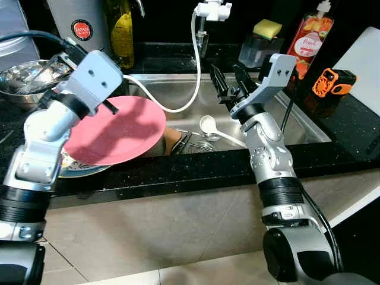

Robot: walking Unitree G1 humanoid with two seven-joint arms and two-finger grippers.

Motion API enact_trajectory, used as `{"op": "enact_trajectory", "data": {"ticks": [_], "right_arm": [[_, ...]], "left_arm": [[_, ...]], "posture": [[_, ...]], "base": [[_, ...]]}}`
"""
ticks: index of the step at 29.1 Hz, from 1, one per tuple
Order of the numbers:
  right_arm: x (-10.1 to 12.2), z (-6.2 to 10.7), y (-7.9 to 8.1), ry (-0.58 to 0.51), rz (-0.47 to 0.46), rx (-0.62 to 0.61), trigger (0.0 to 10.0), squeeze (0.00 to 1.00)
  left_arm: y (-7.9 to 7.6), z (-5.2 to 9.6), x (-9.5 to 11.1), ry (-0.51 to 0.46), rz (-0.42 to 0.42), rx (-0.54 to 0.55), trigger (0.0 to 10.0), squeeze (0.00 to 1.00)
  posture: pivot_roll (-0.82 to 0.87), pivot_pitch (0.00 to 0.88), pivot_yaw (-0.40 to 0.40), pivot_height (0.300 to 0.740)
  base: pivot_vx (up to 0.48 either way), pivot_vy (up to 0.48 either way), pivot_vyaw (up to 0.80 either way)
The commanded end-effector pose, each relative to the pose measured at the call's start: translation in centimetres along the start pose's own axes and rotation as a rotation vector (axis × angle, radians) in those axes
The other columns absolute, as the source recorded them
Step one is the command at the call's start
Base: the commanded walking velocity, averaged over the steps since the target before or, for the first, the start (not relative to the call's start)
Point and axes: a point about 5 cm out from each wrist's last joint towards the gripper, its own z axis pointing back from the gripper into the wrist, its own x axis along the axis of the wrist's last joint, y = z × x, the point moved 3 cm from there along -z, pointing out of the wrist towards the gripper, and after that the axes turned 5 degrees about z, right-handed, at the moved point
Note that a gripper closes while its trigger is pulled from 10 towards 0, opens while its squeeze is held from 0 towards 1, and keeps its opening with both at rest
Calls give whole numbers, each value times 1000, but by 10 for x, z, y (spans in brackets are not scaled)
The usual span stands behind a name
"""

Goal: Kitchen organization

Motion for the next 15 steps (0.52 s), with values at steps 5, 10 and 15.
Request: {"op": "enact_trajectory", "data": {"ticks": [5,10,15], "right_arm": [[0,-1,30,-10,-9,159,10000,0],[1,3,62,-42,110,294,10000,0],[1,4,73,-75,275,316,10000,0]], "left_arm": [[-20,-14,46,-181,93,-62,10000,0],[-36,-20,74,-283,203,-141,10000,0],[-43,-23,87,-327,326,-177,10000,0]], "posture": [[297,0,-95,740],[295,0,-88,740],[291,0,-78,740]], "base": [[0,0,0],[0,0,0],[0,0,0]]}}
